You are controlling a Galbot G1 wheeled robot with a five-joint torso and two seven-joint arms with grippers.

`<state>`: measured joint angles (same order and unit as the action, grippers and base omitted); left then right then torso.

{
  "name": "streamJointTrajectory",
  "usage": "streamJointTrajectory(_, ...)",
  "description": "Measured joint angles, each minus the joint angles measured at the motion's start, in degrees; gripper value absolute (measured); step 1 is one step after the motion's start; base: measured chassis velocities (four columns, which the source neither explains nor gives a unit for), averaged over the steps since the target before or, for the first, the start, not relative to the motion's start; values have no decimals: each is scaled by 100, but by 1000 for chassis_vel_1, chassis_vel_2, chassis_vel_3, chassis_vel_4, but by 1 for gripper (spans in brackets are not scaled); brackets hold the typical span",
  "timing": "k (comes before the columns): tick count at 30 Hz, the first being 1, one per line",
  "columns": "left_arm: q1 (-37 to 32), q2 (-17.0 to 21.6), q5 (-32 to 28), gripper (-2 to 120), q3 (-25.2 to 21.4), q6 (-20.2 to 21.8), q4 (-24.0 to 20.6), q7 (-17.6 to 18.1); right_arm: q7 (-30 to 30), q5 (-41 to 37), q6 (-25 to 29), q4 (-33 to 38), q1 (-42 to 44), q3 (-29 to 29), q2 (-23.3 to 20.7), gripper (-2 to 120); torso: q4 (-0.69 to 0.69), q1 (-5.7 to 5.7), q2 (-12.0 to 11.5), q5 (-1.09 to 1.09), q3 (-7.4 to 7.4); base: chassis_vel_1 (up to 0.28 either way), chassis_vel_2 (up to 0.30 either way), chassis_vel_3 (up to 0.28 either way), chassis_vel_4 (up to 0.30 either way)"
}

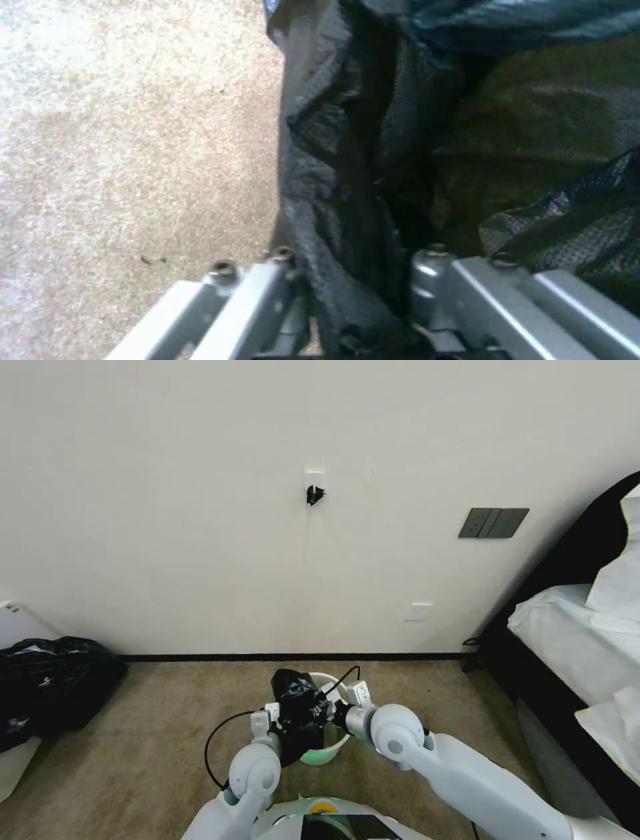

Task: Place a trash bag onto the trash bin.

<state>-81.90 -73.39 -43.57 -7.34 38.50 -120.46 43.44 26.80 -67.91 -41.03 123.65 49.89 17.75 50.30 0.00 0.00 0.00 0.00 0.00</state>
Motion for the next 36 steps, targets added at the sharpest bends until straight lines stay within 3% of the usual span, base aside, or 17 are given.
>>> streamJointTrajectory(3, -61, 8, 31, 2, -23, -9, -54, 21, 2, 26, 0, -2, 56, -7, 15, 0, -1, 0, 0, -2, 0, 0, 0, 0, 0)
streamJointTrajectory(15, -212, -14, 25, 3, -289, -263, -159, 49, 3, 55, 2, 220, 332, -288, -31, 0, 0, 0, 0, 0, 0, 0, 0, 0, 0)
streamJointTrajectory(22, -286, 37, -391, 3, -631, -625, -409, 38, -29, 46, 3, 658, 757, -1010, -134, 0, -1, 0, 0, 1, 0, 0, 0, 0, 0)
streamJointTrajectory(29, -408, 190, -746, 3, -939, -784, -667, 20, -66, 32, 6, 1015, 1193, -1759, -293, 0, -1, 0, 0, 0, 0, 0, 0, 0, 0)
streamJointTrajectory(36, -520, 271, -990, 3, -1154, -822, -853, 20, -67, -21, 7, 1200, 1387, -2129, -386, 0, -1, 0, 0, 0, 0, 0, 0, 0, 0)
